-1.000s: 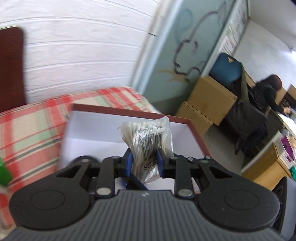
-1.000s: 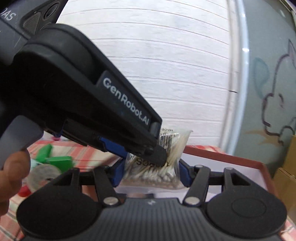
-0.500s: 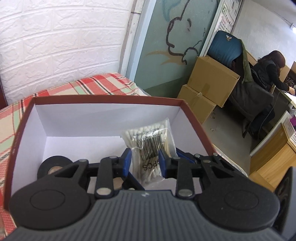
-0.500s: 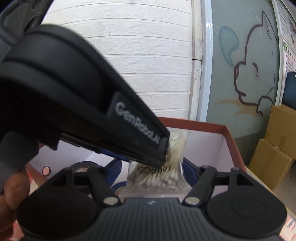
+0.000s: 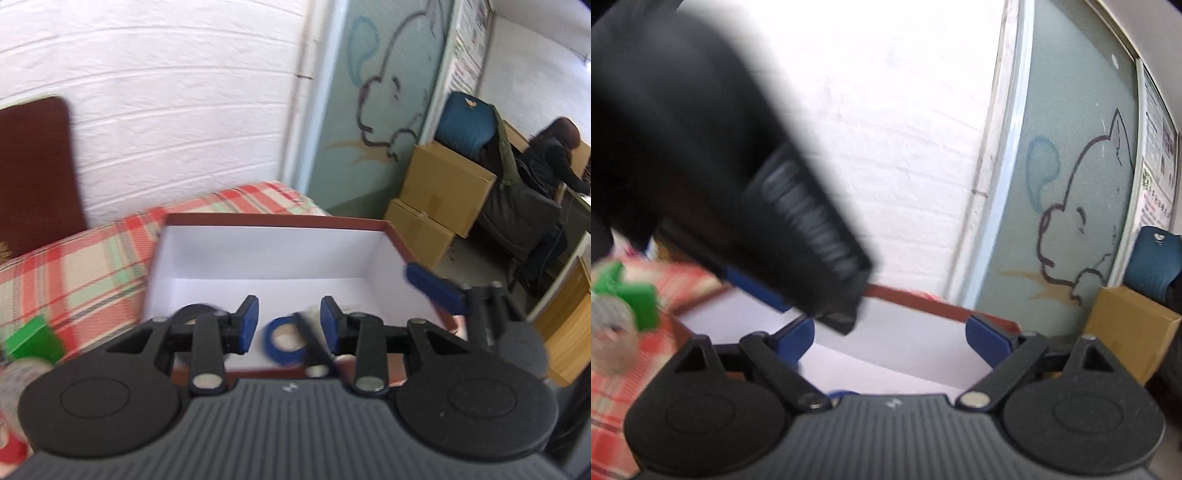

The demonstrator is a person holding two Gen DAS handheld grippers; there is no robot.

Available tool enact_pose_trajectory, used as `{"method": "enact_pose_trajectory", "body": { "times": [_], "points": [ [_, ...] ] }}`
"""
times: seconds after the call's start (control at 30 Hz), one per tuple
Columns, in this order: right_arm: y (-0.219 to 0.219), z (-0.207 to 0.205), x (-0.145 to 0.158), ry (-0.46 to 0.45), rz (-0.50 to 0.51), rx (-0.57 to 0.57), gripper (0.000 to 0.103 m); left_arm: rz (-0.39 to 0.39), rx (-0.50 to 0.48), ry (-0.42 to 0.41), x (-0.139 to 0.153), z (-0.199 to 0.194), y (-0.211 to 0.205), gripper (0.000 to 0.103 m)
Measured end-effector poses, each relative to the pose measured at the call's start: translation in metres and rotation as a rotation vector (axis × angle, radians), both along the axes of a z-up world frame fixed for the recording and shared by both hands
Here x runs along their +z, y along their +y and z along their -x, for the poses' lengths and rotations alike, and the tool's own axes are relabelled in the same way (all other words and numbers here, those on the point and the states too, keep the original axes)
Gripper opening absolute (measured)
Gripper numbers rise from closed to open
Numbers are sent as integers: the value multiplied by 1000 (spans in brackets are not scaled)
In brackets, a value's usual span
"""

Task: Organize objects
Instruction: 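Return the left gripper over the table toward the red tape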

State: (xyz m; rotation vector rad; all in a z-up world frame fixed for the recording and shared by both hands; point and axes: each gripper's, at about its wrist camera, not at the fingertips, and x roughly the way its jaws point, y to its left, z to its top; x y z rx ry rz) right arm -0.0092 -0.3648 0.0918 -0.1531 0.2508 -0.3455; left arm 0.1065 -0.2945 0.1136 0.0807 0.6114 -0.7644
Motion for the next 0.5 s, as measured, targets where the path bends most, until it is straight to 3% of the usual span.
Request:
{"method": "enact_pose_trajectory", "body": {
  "times": [0.13, 0.23, 0.5],
  "points": [
    [37, 25, -4, -41, -57, 116, 85, 49, 38, 14, -4, 14, 56, 50],
    [76, 32, -18, -13, -81, 216, 77, 39, 102, 18, -18, 23, 101, 49],
    [167, -8, -63, 275, -186, 538, 62, 1, 414, 188, -69, -6, 214, 47]
  ]
}}
